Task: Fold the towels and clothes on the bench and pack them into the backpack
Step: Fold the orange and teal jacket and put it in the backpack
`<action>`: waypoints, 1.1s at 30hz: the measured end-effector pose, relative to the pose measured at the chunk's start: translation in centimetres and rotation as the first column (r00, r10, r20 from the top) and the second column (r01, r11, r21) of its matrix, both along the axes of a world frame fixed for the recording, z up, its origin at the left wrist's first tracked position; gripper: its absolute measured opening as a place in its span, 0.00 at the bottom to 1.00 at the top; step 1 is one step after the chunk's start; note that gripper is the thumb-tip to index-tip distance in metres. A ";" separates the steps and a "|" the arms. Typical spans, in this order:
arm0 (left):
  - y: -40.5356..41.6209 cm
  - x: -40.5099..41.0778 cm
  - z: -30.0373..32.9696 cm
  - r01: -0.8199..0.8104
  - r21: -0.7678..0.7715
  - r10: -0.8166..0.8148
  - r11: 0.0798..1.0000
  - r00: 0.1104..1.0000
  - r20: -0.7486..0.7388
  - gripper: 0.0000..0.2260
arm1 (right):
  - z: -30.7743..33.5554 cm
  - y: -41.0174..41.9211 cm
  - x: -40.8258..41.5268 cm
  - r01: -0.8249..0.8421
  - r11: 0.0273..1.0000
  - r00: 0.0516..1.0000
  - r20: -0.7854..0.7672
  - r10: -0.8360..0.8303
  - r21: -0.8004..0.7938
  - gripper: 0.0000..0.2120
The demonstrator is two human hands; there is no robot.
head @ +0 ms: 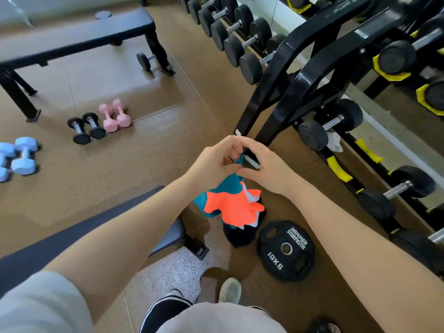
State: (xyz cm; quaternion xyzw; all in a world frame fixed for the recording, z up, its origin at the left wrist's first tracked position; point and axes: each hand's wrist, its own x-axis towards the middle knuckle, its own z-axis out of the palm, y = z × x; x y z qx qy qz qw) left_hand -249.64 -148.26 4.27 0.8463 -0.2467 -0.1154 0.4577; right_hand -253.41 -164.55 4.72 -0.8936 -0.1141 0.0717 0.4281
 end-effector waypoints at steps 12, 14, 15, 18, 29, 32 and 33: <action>7.4 -1.1 -5.1 -0.440 0.233 0.368 0.867 0.250 -0.896 0.30 | -3.3 6.1 -1.7 -0.032 0.958 0.969 -0.228 0.100 0.284 0.07; 7.7 -1.2 -6.0 -0.402 0.158 0.235 0.902 0.151 -0.960 0.23 | -4.0 7.7 -2.5 -0.085 0.962 0.953 -0.262 0.155 0.258 0.09; 7.7 -1.3 -6.8 -0.373 0.141 0.213 0.917 0.160 -0.964 0.16 | -4.3 8.5 -3.0 -0.099 0.963 0.947 -0.275 0.169 0.251 0.10; 7.9 -2.4 -9.0 -0.325 0.227 0.316 0.918 0.254 -0.914 0.07 | -5.8 10.3 -4.3 -0.070 0.949 0.936 -0.309 0.169 0.306 0.10; 12.8 -4.8 -5.5 -0.355 0.006 0.217 0.935 0.556 -0.802 0.16 | -9.3 8.6 -4.1 0.272 0.961 0.923 -0.270 -0.272 -0.037 0.18; 14.4 -5.8 -3.4 -0.243 -0.053 0.111 0.968 0.610 -0.784 0.17 | -8.5 10.1 -3.2 0.045 0.998 0.961 -0.270 -0.056 -0.050 0.29; 15.1 -6.1 -2.9 -0.215 -0.070 0.082 0.974 0.625 -0.776 0.17 | -8.2 11.0 -3.0 -0.026 0.997 0.968 -0.250 0.007 -0.072 0.24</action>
